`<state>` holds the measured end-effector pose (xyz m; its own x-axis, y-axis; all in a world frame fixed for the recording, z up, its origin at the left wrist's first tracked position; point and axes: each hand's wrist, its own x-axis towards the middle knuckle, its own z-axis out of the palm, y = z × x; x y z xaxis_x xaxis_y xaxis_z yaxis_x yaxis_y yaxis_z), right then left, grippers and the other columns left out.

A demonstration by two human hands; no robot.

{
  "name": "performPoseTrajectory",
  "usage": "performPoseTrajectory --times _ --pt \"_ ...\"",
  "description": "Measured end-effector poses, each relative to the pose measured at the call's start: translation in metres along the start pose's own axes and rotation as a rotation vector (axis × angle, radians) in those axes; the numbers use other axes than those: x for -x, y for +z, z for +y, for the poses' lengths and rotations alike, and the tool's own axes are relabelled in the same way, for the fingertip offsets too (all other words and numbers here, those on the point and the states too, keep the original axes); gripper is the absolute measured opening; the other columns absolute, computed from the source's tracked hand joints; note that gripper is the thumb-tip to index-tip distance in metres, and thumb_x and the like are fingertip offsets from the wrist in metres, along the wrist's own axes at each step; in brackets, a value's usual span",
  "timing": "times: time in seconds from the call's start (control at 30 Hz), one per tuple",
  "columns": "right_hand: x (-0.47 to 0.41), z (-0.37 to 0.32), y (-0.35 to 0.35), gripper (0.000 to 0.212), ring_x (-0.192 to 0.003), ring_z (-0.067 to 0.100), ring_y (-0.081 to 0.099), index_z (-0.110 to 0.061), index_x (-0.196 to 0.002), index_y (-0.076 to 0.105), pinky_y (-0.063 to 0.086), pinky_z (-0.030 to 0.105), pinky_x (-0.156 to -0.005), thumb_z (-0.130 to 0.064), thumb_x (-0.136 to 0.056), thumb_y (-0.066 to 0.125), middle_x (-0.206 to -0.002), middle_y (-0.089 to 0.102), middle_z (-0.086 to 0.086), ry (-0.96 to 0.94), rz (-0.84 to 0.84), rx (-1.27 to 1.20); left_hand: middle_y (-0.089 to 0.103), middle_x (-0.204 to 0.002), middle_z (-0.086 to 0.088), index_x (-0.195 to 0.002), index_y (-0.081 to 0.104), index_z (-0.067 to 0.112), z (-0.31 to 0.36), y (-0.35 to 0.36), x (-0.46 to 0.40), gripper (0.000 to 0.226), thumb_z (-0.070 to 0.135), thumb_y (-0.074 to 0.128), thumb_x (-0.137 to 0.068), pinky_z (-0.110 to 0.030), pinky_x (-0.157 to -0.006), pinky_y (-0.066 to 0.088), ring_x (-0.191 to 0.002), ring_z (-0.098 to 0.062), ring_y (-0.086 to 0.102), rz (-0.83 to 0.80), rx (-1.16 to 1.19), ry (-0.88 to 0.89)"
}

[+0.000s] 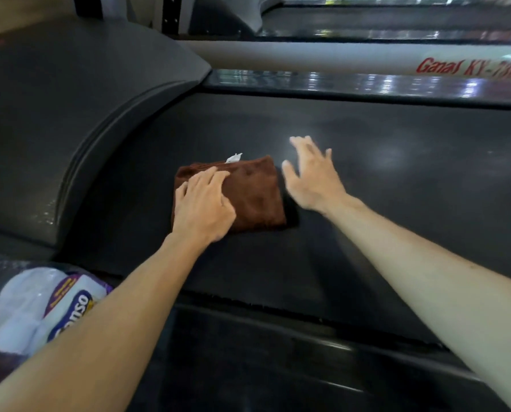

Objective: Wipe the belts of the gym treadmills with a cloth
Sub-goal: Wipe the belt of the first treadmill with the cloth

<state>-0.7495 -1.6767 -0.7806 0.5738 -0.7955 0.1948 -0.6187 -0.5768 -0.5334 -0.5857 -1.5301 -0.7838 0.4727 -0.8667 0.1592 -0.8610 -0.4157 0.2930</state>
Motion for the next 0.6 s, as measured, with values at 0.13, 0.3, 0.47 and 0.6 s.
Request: performPoseTrajectory --times 0.13,0.3,0.47,0.6 --pt "0.004 -0.044 0.022 0.061 -0.161 0.02 0.002 -0.005 -0.162 0.023 -0.008 0.059 -0.125 -0.02 -0.105 0.038 -0.174 0.011 0.008 -0.13 -0.271 0.188 0.001 -0.173 0.003 -0.164 0.012 0.023 -0.017 0.004 -0.004 0.062 0.037 0.03 -0.107 -0.053 -0.127 0.006 -0.159 -0.02 0.0 -0.234 -0.076 -0.092" --pt "0.01 -0.042 0.044 0.064 -0.16 0.017 -0.012 -0.009 -0.165 -0.003 -0.017 0.061 -0.123 -0.036 -0.111 0.018 -0.174 -0.011 0.004 -0.088 -0.422 0.356 -0.009 -0.172 0.003 -0.165 0.0 0.026 -0.022 0.009 -0.014 0.062 0.039 0.024 -0.109 -0.054 -0.126 -0.004 -0.158 -0.022 -0.007 -0.322 -0.171 -0.07" --pt "0.014 -0.02 0.029 0.064 -0.16 0.017 -0.012 -0.012 -0.166 -0.005 -0.018 0.062 -0.122 -0.04 -0.112 0.015 -0.174 -0.011 0.004 -0.072 -0.403 0.405 -0.013 -0.172 0.002 -0.165 -0.003 0.025 -0.003 0.019 -0.017 0.062 0.038 0.022 -0.109 -0.051 -0.126 -0.007 -0.158 -0.021 -0.01 -0.324 -0.168 -0.045" --pt "0.025 0.015 0.002 0.063 -0.16 0.016 -0.011 -0.012 -0.166 -0.005 -0.016 0.062 -0.123 -0.04 -0.112 0.014 -0.174 -0.011 0.004 -0.007 -0.375 0.432 -0.012 -0.172 0.001 -0.165 -0.002 0.024 0.041 0.033 -0.021 0.062 0.037 0.022 -0.109 -0.048 -0.127 -0.007 -0.158 -0.022 -0.01 -0.317 -0.13 0.019"
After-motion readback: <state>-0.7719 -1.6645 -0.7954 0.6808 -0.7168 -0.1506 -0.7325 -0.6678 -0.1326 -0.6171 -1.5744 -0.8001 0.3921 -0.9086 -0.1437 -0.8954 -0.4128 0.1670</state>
